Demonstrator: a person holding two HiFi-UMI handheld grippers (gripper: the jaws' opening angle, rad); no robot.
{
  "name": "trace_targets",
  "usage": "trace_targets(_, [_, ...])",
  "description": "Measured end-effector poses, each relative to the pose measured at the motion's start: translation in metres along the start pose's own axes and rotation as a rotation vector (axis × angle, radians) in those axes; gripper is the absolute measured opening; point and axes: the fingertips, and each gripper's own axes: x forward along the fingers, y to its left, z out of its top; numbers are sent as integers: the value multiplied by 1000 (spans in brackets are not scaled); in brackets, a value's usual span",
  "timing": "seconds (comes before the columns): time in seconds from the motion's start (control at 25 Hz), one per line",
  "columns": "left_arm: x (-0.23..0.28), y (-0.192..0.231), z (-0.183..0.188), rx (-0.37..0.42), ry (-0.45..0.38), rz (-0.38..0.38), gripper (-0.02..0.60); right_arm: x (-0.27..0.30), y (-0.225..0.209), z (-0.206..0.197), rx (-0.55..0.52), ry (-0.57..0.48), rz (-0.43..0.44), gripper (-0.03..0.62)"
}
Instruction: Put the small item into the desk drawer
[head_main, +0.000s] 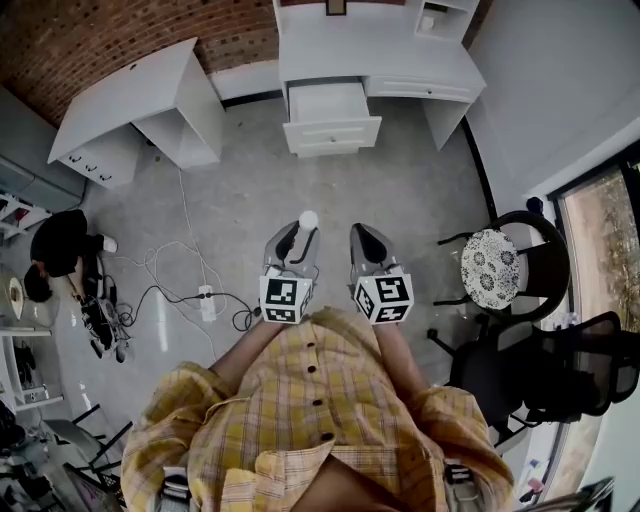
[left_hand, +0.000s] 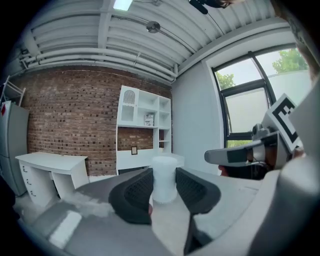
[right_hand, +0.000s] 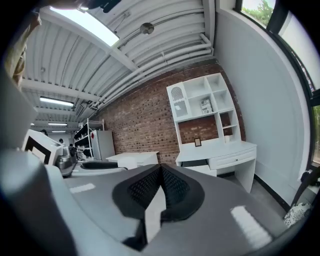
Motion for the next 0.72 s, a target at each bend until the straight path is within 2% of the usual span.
trace_targets(0.2, [-3, -26, -11, 45, 20, -8, 153, -12, -10, -4, 6, 0, 17, -3])
trace_targets(0.4, [2, -35, -11, 51, 16, -15, 153, -12, -15, -9, 15, 9, 22, -3])
trace_targets(0.52, [9, -35, -21, 39, 24, -26, 153, -7, -18, -14, 9, 17, 21, -3])
trace_targets(0.72, [38, -20, -35, -27, 42, -28, 153, 17, -35, -18, -7, 44, 16, -2])
